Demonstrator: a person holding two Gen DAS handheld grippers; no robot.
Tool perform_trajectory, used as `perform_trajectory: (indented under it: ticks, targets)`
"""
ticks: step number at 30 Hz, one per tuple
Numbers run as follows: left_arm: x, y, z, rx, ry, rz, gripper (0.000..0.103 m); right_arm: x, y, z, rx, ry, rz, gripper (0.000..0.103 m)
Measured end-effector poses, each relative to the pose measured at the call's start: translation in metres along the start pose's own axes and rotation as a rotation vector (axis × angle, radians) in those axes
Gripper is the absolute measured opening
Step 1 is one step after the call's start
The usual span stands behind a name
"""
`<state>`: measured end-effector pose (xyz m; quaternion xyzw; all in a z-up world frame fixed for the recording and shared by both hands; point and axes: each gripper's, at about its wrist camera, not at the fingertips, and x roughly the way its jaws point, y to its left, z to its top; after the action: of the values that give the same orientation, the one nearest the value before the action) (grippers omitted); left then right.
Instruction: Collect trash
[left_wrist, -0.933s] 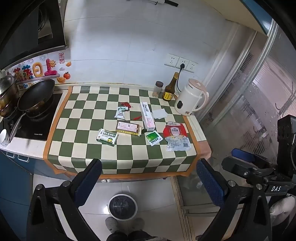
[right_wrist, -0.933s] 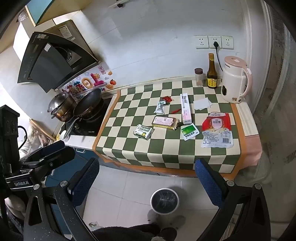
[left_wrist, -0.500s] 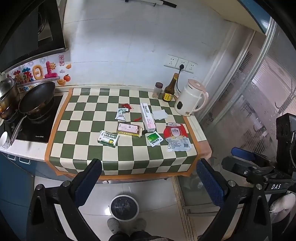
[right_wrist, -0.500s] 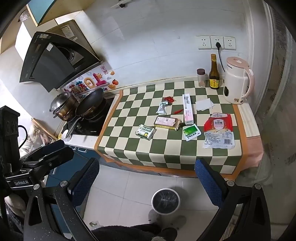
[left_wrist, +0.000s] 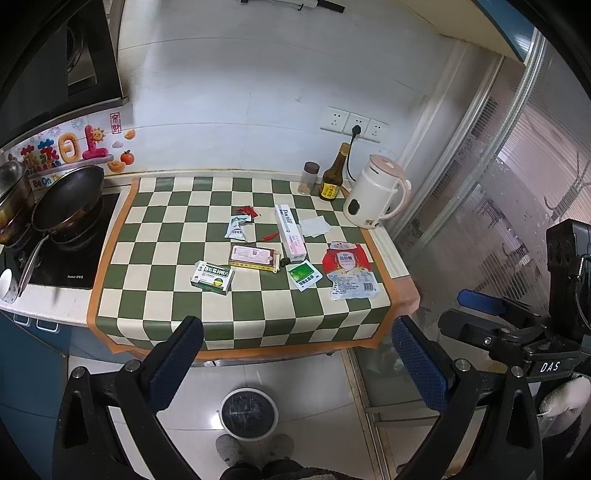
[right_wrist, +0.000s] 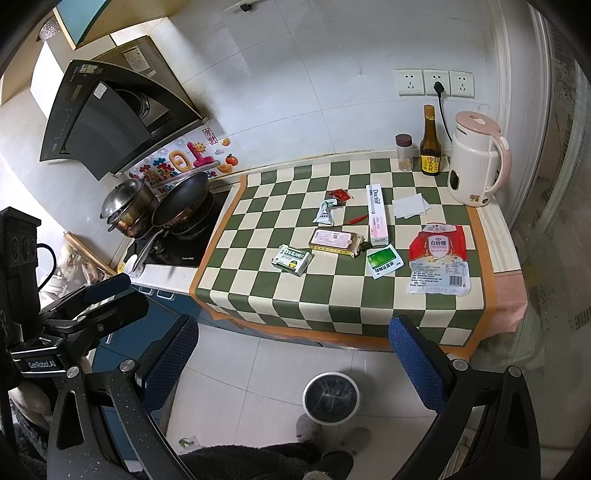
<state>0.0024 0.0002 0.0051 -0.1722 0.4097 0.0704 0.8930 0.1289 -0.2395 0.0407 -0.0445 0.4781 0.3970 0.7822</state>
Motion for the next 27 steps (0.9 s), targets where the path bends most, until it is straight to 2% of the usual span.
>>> perform_trajectory:
  ticks: [27]
  targets:
    - [-0.0014,-0.0009,0.0006,0.001,0.000,-0.006,0.103,0.0000,0.0016,-0.0007,-0.002,0.003,0.006,0.103]
